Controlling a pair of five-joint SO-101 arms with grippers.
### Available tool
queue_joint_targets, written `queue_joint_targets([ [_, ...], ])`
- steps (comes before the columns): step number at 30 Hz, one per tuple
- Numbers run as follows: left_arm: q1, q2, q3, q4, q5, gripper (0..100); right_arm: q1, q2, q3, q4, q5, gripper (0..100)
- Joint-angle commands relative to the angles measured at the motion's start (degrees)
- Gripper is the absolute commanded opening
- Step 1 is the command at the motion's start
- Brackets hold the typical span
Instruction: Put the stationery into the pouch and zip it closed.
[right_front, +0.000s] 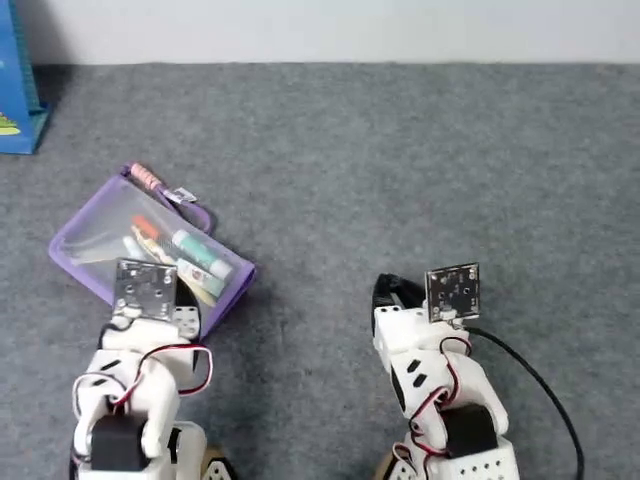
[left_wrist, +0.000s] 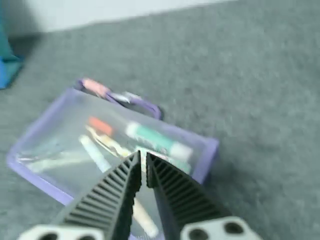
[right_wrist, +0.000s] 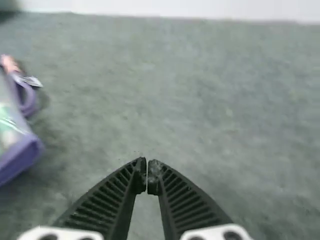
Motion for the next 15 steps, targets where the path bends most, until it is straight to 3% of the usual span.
queue_joint_targets([
  [1, 1.14, 0.18, 3.03, -0.44, -0.53, 2, 2.51, -0.48, 2.11, -1.19, 0.62, 0.9],
  [9, 1.49, 0.18, 19.12, -15.56, -0.70, 1, 3.21, -0.48, 6.07, 2.15, 0.62, 0.9],
  [15, 1.58, 0.18, 19.91, -16.88, -0.62, 1, 3.21, -0.48, 6.07, 10.15, 0.62, 0.9],
])
